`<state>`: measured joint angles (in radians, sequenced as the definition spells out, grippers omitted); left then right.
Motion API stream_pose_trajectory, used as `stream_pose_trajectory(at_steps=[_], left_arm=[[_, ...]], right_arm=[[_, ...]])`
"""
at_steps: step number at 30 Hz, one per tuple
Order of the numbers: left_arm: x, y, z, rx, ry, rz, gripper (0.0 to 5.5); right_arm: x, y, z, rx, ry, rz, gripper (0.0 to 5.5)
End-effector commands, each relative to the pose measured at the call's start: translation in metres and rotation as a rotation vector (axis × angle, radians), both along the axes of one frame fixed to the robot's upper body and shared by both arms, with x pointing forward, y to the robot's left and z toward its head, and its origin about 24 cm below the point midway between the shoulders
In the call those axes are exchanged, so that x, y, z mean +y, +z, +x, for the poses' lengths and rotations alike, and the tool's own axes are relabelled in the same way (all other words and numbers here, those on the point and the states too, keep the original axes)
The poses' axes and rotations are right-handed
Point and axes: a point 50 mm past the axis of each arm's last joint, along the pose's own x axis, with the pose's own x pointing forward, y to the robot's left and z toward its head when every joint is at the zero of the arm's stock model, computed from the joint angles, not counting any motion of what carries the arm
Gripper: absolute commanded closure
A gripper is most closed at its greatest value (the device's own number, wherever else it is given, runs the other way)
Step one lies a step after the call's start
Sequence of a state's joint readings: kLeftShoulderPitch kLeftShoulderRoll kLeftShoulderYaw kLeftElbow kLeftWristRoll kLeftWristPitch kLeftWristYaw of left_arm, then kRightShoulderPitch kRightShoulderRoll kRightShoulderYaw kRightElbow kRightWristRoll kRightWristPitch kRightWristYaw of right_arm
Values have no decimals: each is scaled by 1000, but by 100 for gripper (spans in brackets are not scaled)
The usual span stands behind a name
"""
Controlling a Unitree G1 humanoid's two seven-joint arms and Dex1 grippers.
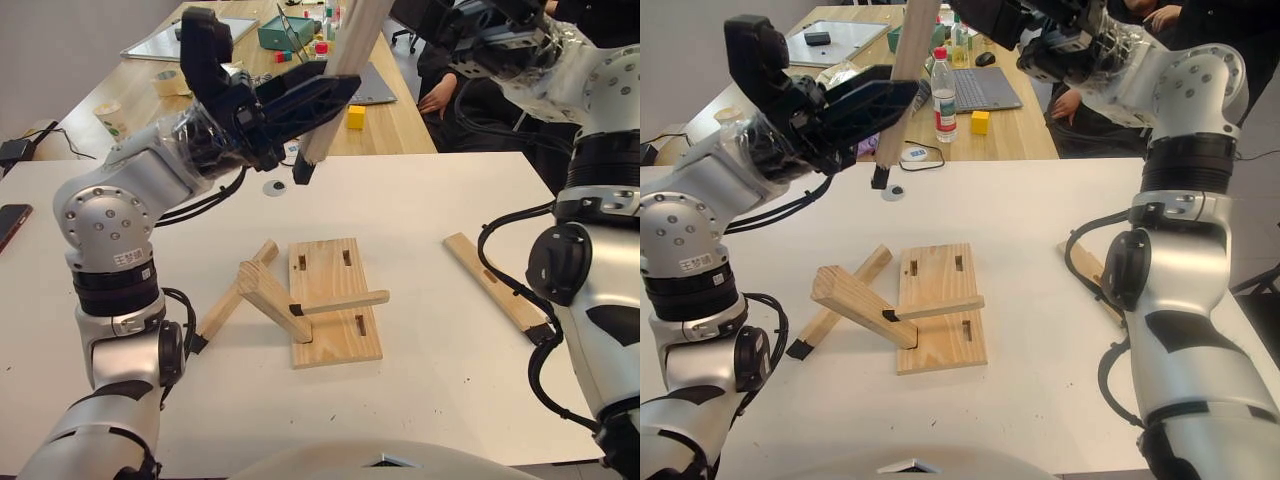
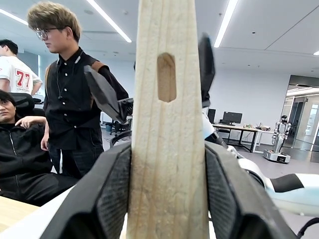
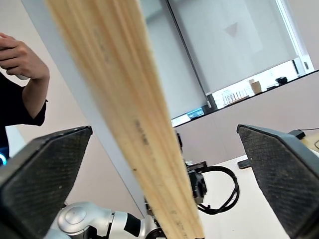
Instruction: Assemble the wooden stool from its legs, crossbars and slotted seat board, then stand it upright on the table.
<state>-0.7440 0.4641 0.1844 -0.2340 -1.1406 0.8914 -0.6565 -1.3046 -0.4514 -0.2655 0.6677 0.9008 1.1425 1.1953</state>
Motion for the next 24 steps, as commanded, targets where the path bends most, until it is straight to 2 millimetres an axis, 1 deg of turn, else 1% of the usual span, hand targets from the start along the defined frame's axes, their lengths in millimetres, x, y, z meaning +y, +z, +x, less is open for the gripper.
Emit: stream_pose_trajectory(at_steps=[1,7,8,9,15,16,17,19,24], left_arm=[[-1,-7,-1,13,6,23,351],[-5,-17,1,36,14,33,351],[-5,-17,1,37,15,33,351],[-5,-17,2,38,18,32,351],[-5,-18,4,34,33,30,351],[-4,-18,4,30,44,35,351],[-4,-19,5,29,52,38,351],[-3,-20,6,29,65,45,351],[2,-22,12,18,123,83,351]], right_arm=[[-6,14,2,-31,-44,0,40],[-5,12,1,-31,-12,-4,140],[-5,12,0,-32,-9,-5,161],[-5,12,0,-31,-6,-5,169],[-7,14,1,-33,-17,1,278],[-7,15,1,-38,-16,6,286],[-7,16,0,-43,-15,9,305],[-9,18,0,-50,-15,15,325],[-11,14,-2,-100,-32,13,326]])
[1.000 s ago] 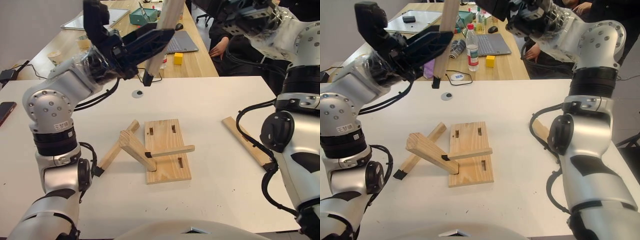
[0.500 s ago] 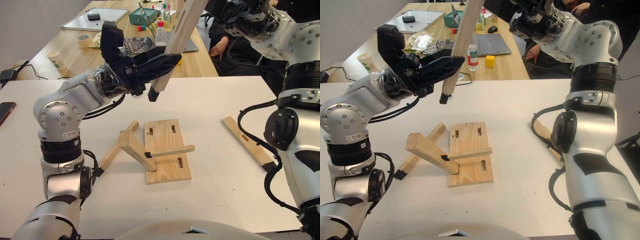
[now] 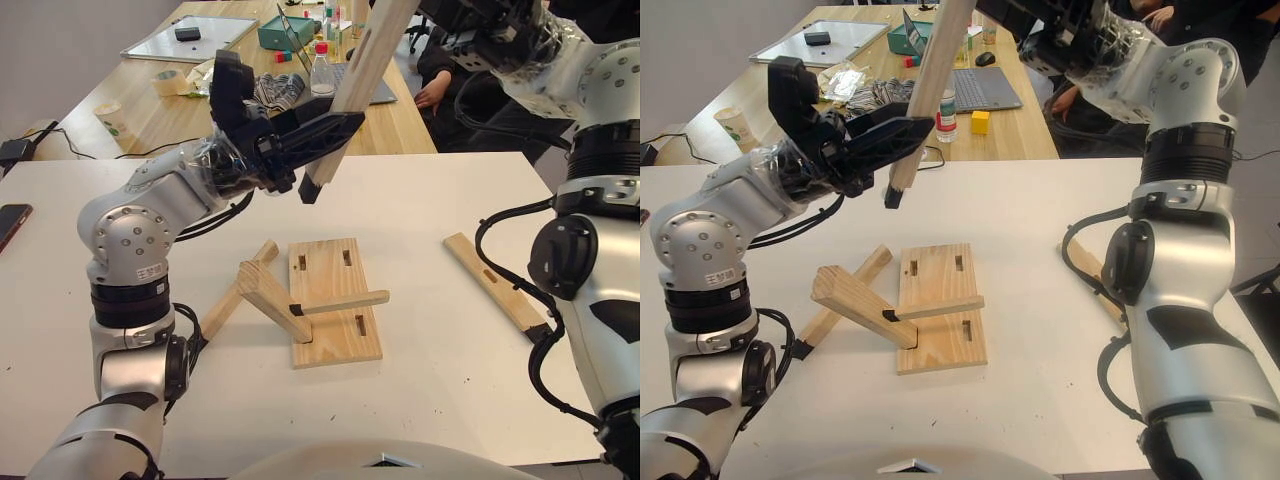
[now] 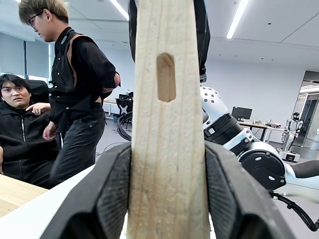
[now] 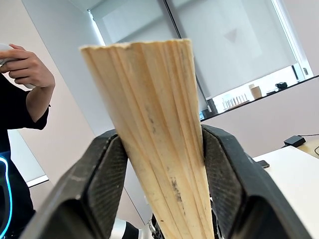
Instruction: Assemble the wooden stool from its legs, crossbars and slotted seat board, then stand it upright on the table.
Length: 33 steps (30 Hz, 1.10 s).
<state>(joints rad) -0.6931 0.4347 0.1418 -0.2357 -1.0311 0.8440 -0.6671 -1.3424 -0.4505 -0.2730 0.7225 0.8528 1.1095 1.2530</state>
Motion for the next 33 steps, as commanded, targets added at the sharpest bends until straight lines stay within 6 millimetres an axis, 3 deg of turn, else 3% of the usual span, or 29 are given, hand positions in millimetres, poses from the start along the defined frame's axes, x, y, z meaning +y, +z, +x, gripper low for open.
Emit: stream_pose_trajectory(at_steps=[1,2,7,13,16,20,27,33], left_arm=[[6,-4,7,11,66,45,351],[7,-4,8,17,63,45,315],[8,-1,5,-2,52,63,252],[25,35,0,-76,143,-89,249],[39,51,1,-95,234,-152,249],[48,39,8,-18,318,-113,249],[56,27,21,66,358,-41,249],[64,3,38,182,449,62,249]], right_arm=[[-10,7,-5,-81,-39,-10,327],[-10,6,-6,-87,-46,-14,327],[-8,1,-4,-95,-94,-12,330],[-13,-12,3,-115,-233,-65,337],[-19,-36,1,-228,-333,-180,338],[-30,-77,-15,-273,-327,-295,340],[-52,-131,-36,-124,-296,-313,340],[-47,-160,-54,-58,-251,-365,340]])
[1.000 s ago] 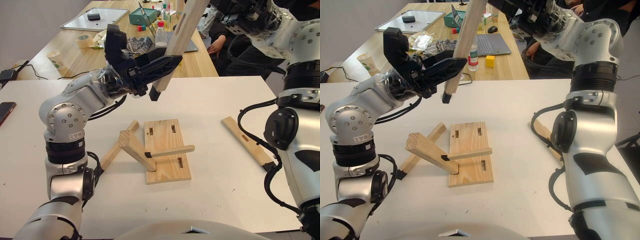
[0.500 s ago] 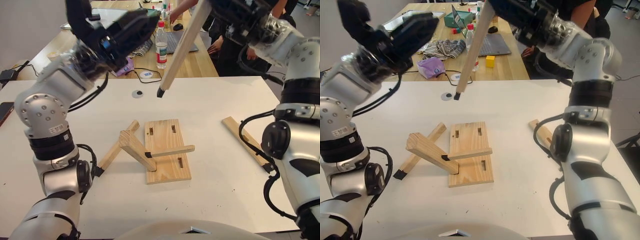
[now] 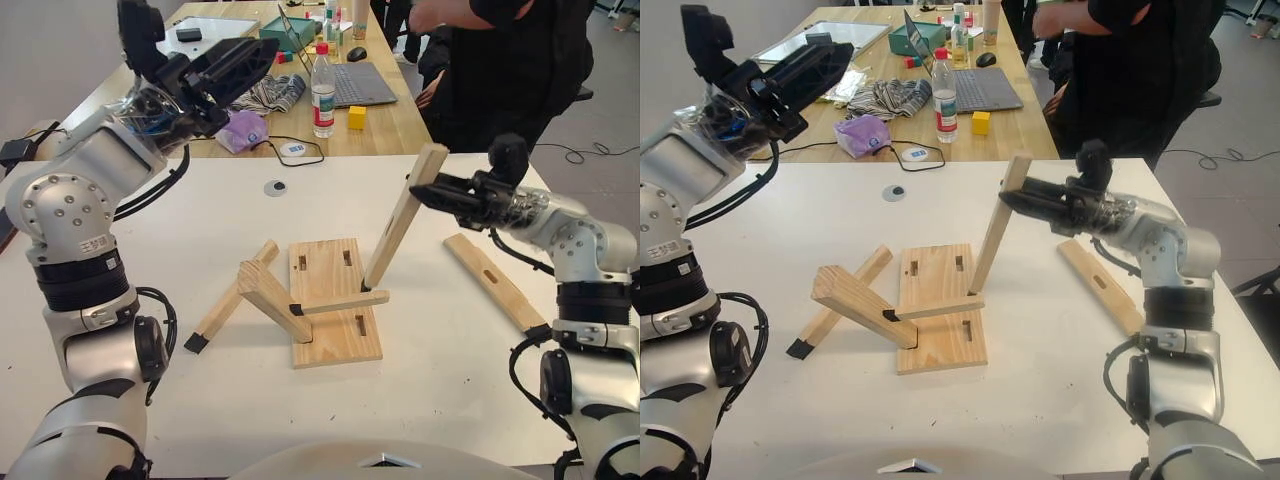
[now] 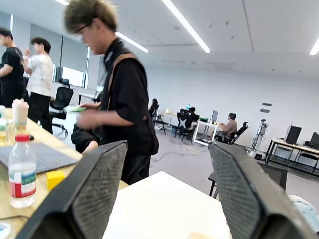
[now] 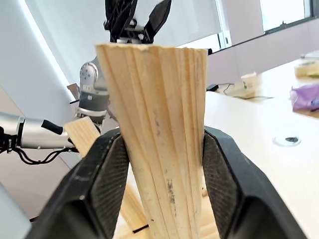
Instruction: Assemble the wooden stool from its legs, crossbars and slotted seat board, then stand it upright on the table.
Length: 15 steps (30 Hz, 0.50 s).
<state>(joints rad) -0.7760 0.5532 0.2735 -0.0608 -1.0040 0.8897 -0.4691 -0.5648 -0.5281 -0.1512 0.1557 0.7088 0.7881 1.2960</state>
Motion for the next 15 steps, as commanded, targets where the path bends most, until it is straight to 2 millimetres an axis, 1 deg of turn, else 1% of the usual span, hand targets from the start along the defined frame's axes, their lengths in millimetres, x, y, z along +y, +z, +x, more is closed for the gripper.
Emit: stream_pose_trajectory(at_steps=[1,5,10,15], left_arm=[[9,-16,10,95,70,58,249],[9,-16,13,108,61,68,249],[9,-14,15,114,54,82,249],[3,-12,15,116,35,88,249]], right_arm=[[3,-5,-11,9,20,-18,340],[7,-12,-19,38,37,9,340],[8,-17,-23,68,38,29,340],[6,-35,-28,92,13,-11,340]])
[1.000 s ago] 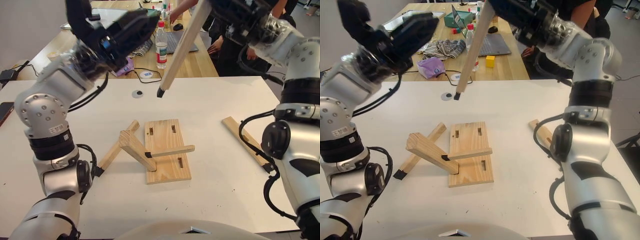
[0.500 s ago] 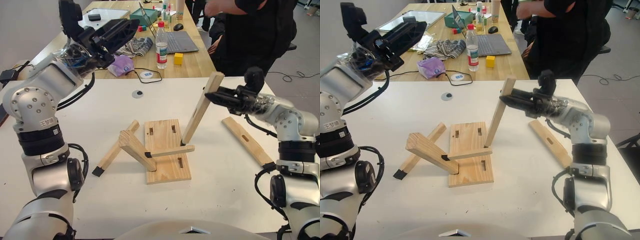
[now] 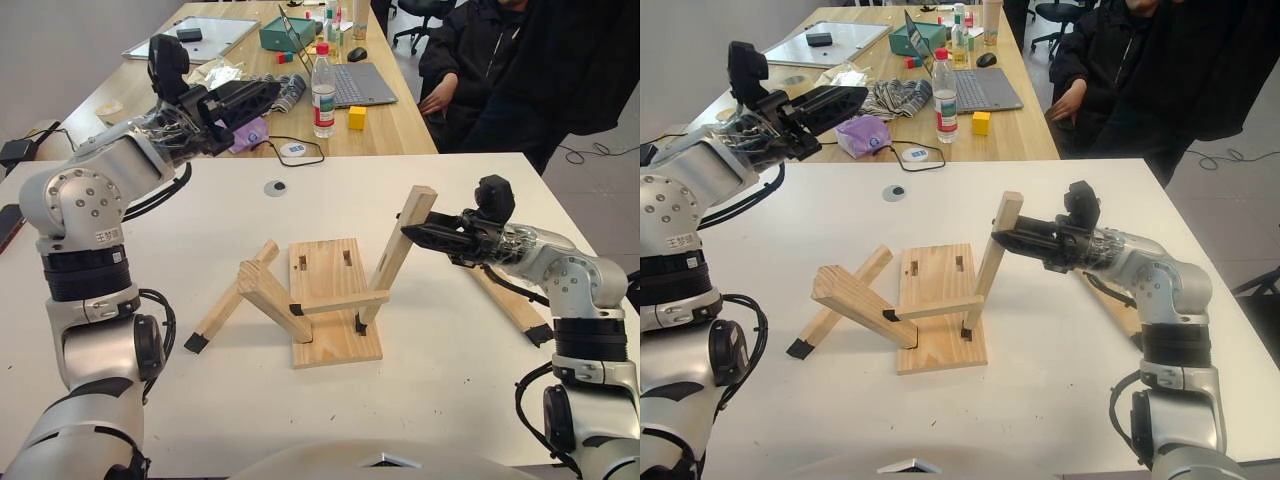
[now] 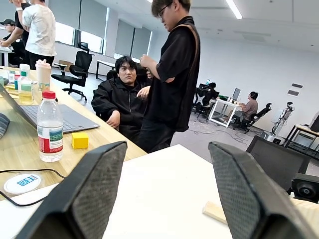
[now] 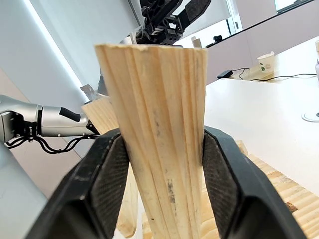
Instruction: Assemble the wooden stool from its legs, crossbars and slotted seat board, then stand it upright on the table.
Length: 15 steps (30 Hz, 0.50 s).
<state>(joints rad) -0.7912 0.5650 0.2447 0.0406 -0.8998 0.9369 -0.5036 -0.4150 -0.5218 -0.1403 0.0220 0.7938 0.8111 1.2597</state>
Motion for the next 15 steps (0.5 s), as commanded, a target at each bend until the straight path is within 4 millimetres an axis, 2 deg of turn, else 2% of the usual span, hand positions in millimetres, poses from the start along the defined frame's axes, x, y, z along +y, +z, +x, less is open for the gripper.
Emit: stream_pose_trajectory(at_steps=[1,5,15], left_arm=[[-5,6,0,-3,-18,19,249],[-7,6,-2,1,-28,19,249],[-6,2,-4,7,-17,8,249]], right_arm=[[0,-19,-4,34,-22,-64,340],[-2,-32,-10,-15,16,-197,344],[-10,-24,1,-78,177,-363,344]])
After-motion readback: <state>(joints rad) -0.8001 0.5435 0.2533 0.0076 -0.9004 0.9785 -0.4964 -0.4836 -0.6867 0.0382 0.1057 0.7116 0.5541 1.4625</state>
